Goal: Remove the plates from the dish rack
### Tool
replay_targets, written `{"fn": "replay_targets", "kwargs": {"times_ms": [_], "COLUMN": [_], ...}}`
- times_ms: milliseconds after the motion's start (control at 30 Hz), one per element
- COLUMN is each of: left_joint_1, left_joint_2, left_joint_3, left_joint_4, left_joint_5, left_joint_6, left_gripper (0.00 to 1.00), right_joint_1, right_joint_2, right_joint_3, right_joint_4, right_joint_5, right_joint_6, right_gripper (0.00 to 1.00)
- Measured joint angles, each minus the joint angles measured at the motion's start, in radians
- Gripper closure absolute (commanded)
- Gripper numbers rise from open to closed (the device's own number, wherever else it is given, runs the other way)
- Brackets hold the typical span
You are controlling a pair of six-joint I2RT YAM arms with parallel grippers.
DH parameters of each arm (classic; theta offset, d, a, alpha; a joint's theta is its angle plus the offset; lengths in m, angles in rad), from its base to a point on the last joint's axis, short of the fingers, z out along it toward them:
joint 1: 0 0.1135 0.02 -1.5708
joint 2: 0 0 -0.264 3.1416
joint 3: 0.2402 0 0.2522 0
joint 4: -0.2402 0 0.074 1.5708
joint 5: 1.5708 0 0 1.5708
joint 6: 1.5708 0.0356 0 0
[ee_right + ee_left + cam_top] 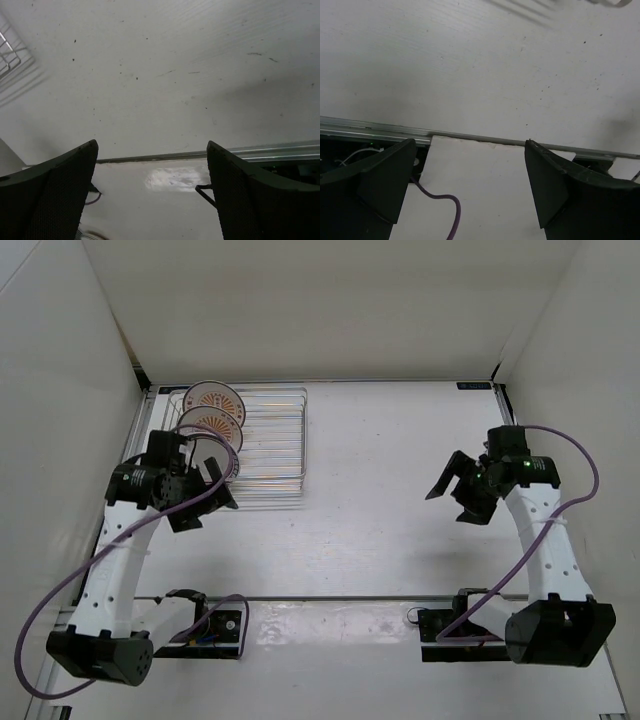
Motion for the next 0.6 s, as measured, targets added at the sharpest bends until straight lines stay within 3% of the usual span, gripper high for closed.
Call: {"fn": "replay_targets", "kwargs": {"times_ms": [233,433,600], "left_joint_1": [0.103,0.236,0.294], "left_joint_2": [0.085,0.07,0.179], "left_joint_3": [0.132,0.046,0.033], "left_joint_4": [0.009,0.15,0.294], "left_joint_5": [-0.077,-0.039,0.046], "left_joint_6": [-0.19,-0.44,-0.605], "left_gripper": [0.0,0.05,0.06], "right_joint_1": [-0.032,-0.042,-0.042], "right_joint_2": [0.134,0.208,0.232], "right_joint_3": [0.171,0.219,0.229], "right_joint_4": [-0.127,-0.111,-0.119], "right_joint_5": [0.116,0.037,0.003], "right_joint_6": [0.126,0.141,0.126], "right_gripper": [0.1,0.1,0.1]}}
